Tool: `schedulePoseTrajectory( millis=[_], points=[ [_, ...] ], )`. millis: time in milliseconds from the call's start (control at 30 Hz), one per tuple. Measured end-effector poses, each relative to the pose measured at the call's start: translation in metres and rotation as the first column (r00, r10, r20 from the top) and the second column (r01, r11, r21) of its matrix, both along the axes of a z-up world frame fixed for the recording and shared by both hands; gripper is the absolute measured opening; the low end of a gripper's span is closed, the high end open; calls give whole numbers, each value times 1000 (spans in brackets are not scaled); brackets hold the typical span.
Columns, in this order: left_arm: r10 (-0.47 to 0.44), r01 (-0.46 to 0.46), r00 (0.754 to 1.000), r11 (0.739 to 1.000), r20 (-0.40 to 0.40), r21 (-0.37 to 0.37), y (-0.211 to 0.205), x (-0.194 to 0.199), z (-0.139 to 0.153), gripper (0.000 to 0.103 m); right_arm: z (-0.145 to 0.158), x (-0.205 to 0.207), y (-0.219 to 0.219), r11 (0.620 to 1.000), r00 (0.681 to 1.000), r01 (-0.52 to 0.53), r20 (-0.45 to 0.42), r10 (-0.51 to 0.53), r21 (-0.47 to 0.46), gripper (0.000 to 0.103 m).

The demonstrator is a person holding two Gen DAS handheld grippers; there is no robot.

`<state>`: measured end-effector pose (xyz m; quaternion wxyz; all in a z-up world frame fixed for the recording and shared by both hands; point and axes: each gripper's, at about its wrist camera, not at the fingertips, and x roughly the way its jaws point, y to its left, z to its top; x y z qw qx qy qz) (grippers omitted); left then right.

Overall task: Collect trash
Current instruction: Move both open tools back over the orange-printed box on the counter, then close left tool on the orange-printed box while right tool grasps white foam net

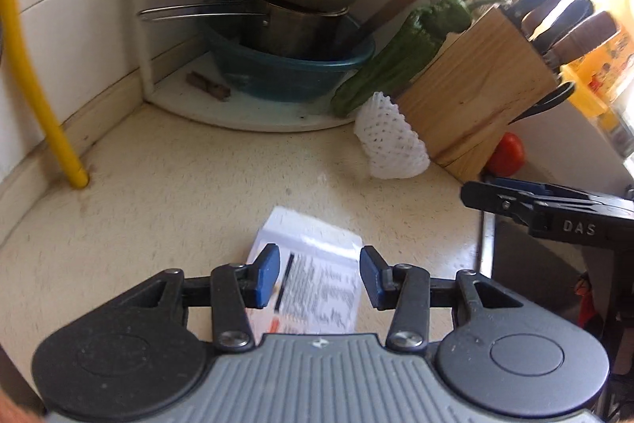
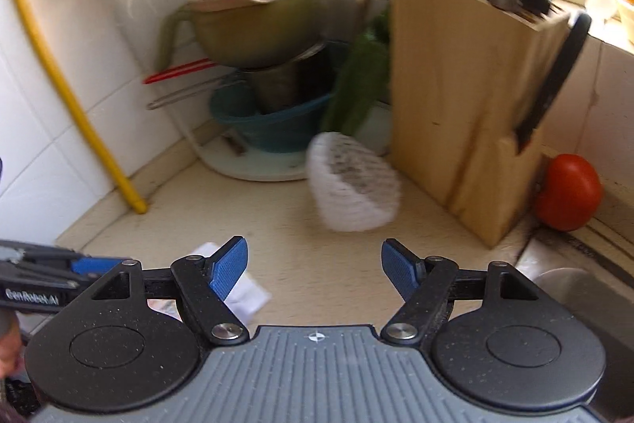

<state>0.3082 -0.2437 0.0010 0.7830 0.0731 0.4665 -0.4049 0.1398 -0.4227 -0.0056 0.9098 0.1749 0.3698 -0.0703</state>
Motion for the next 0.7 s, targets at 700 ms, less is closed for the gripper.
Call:
schedulePoseTrajectory(
  millis=[700],
  points=[
    [-32, 267, 924, 764, -380, 587, -148, 95, -56, 45, -29, 27, -46, 996, 995, -83, 55, 83, 13, 81]
  ],
)
